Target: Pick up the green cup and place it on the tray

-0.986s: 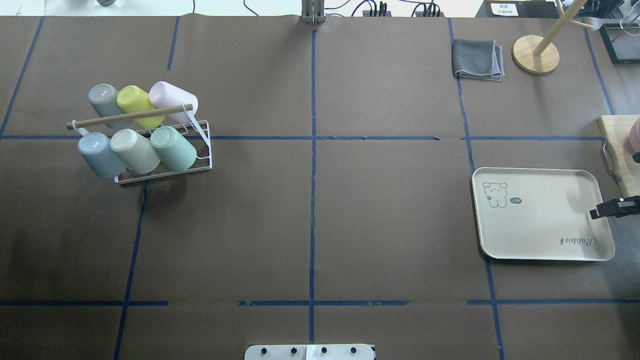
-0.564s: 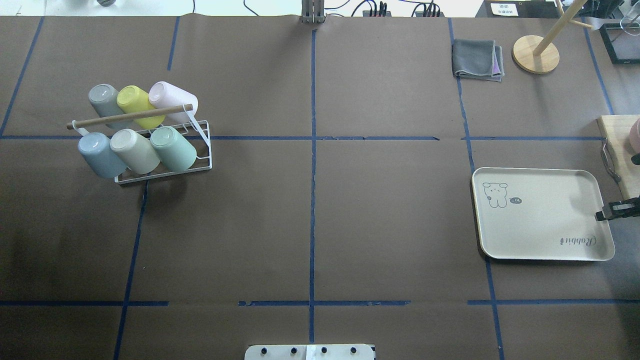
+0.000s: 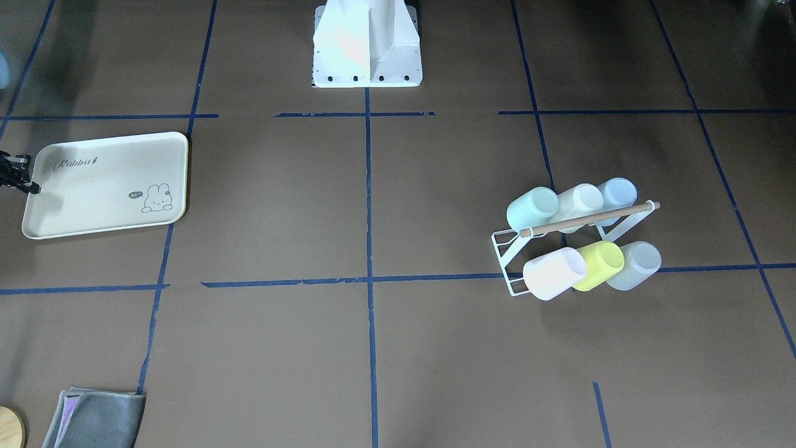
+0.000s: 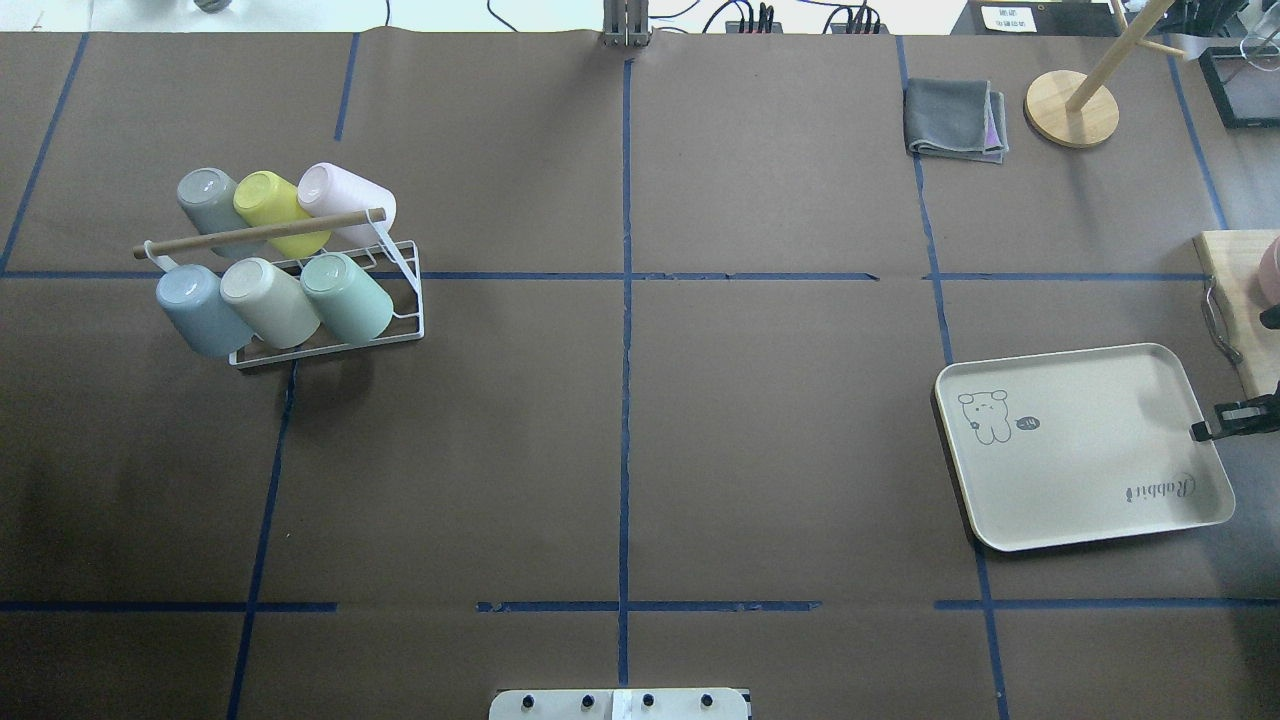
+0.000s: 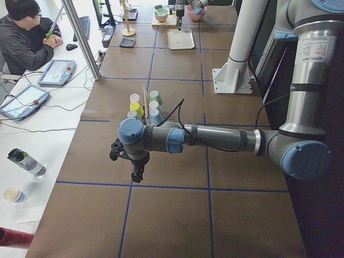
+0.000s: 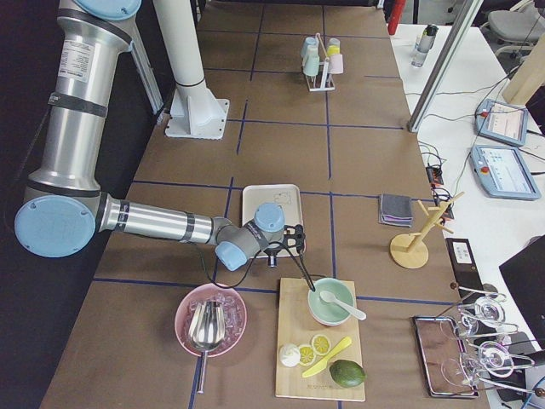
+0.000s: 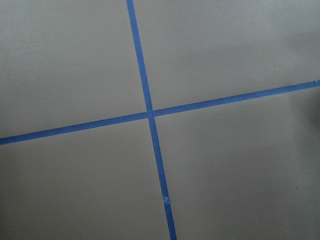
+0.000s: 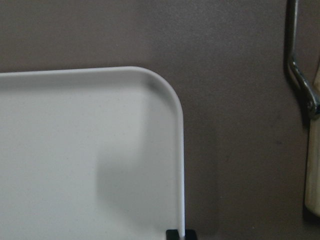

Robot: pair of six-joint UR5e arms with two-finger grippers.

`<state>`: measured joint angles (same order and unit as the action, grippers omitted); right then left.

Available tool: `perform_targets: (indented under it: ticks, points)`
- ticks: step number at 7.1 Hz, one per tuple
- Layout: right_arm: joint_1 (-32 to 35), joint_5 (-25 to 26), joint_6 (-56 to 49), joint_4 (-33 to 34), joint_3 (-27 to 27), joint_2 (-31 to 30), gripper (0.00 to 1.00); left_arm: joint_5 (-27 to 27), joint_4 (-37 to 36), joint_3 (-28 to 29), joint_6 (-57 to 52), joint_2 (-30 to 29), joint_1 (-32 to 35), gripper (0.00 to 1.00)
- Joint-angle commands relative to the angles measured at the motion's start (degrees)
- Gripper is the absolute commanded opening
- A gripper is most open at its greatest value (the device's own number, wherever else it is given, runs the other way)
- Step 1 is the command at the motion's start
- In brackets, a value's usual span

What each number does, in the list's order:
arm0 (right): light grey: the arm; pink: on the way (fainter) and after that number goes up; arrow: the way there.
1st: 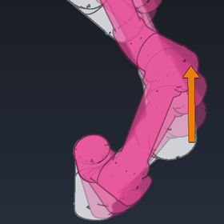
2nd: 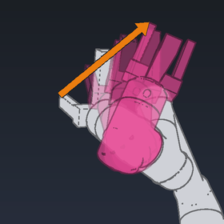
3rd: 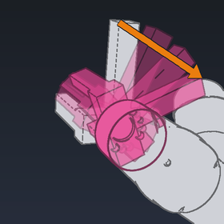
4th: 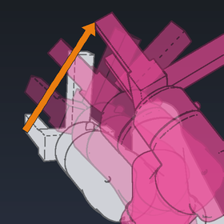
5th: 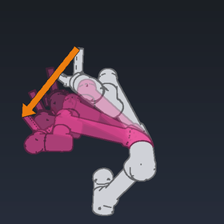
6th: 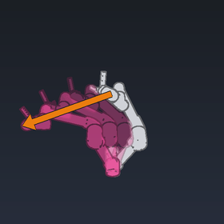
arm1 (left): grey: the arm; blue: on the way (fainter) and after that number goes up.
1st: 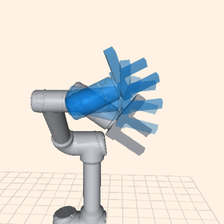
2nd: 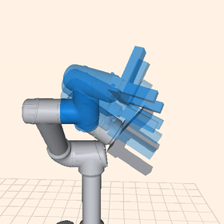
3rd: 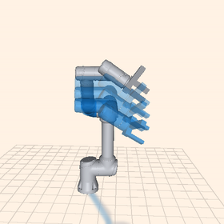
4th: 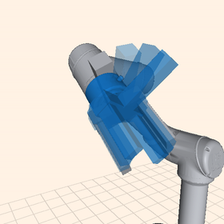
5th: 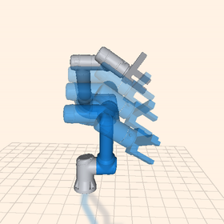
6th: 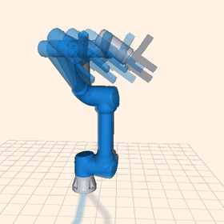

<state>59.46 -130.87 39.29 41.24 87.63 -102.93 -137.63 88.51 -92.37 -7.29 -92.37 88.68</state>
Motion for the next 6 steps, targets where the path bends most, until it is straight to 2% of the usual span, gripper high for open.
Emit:
perform_targets:
  ticks: [1,4,5,6]
  points:
    - [0.1,-0.9,0.2,-0.4,0.9,0.2,0.0,0.1,0.0,0.1,0.0,-0.1,0.0,1.0]
    - [0.7,-1.8,3.2,-0.6,4.2,0.4,0.0,0.1,0.0,0.1,0.0,-0.1,0.0,1.0]
    - [0.7,-1.8,8.3,-0.2,4.6,3.2,0.0,0.1,0.0,0.2,0.0,-0.1,0.0,1.0]
    - [0.7,-1.8,18.6,-0.2,4.8,7.3,0.0,0.0,0.0,0.2,0.0,-0.1,0.0,1.0]
